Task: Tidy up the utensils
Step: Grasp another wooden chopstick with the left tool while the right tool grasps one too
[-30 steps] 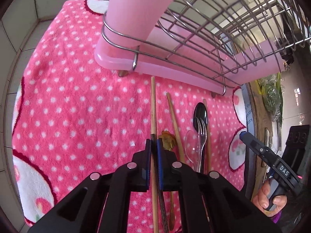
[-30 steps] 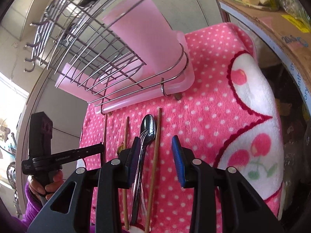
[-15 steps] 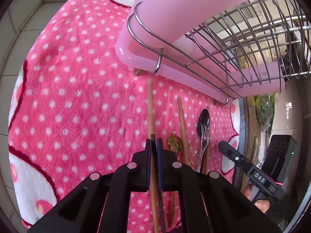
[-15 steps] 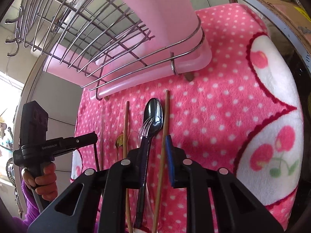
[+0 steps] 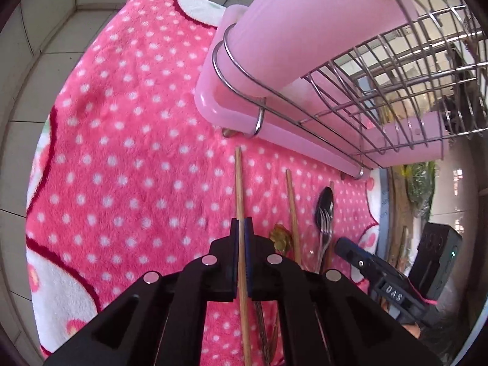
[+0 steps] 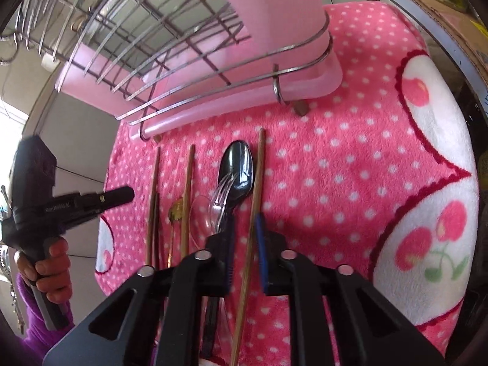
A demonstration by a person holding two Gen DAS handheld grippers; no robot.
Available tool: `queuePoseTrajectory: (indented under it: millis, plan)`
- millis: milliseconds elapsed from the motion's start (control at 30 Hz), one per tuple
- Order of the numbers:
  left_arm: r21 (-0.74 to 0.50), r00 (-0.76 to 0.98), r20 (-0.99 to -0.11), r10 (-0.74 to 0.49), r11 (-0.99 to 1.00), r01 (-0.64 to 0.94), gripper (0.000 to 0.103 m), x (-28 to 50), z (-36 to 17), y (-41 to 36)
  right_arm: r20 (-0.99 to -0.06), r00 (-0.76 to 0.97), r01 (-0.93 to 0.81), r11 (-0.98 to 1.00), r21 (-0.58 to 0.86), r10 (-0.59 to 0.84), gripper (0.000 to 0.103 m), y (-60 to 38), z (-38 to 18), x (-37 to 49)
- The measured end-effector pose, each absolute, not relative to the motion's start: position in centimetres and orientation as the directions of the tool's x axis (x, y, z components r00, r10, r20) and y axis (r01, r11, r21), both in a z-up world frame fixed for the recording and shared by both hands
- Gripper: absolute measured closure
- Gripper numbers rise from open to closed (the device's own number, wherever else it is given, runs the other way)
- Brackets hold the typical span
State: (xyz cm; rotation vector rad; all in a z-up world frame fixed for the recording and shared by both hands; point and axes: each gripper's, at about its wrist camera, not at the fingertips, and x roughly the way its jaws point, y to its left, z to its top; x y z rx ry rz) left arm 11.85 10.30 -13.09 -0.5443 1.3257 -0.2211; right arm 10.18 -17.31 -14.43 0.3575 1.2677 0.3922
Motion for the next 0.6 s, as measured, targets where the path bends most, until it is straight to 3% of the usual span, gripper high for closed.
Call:
queuePoseTrajectory:
  millis: [367, 600]
  plan:
    - [-0.354, 0.192, -0.926, -0.325, 0.925, -0.136, 0.099, 15.1, -14.6, 6.7, -0.860, 0.218, -0.057, 0.886, 0.460, 0.461, 0.094, -17.3, -15.8, 10.3]
    - [-0.344, 0.183, -0.930, -0.319, 0.931, -0.124, 0.099, 15.1, -14.7, 6.0, -0.904, 0.211, -0.102, 0.929, 0.357, 0.371, 0.094, -15.2, -15.3, 11.0]
